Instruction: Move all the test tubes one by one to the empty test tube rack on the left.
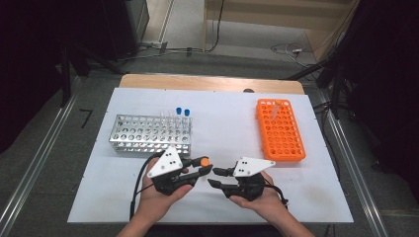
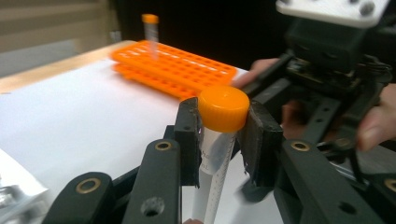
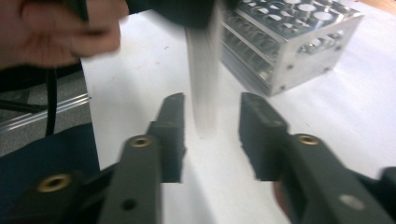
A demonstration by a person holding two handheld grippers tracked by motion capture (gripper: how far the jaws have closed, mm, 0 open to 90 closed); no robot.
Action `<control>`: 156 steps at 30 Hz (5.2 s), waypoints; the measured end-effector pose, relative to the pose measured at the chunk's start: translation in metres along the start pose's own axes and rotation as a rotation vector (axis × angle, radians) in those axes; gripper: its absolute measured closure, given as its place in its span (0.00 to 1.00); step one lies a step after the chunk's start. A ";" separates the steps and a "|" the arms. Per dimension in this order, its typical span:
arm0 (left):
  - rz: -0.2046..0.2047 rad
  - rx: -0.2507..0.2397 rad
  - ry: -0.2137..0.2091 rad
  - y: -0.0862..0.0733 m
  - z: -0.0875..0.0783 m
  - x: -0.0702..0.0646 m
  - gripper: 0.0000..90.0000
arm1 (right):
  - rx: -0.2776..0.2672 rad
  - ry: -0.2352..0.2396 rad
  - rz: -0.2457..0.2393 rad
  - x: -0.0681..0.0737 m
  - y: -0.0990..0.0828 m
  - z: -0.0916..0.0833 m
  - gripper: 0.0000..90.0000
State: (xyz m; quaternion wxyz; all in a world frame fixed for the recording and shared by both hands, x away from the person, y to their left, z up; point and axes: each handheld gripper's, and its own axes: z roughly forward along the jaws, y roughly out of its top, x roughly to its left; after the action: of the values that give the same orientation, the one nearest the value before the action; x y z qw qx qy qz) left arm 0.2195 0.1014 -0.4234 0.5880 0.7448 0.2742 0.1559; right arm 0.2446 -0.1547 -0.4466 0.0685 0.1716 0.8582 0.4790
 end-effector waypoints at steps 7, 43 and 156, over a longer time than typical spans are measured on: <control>-0.069 -0.061 0.160 0.003 -0.041 0.050 0.78 | -0.014 -0.055 0.028 -0.021 -0.022 -0.024 0.31; -0.154 -0.064 0.474 0.013 -0.013 0.175 0.78 | -0.012 -0.144 0.135 -0.063 -0.060 -0.064 0.09; -0.058 -0.014 0.047 0.010 0.002 0.023 0.78 | -0.025 -0.096 0.026 -0.021 -0.015 -0.020 0.43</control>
State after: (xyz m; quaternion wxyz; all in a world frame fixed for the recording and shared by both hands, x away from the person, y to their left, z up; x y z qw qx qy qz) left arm 0.2410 0.1121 -0.4161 0.5907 0.7286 0.3084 0.1584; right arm 0.2554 -0.1857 -0.4499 0.1055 0.2047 0.8454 0.4819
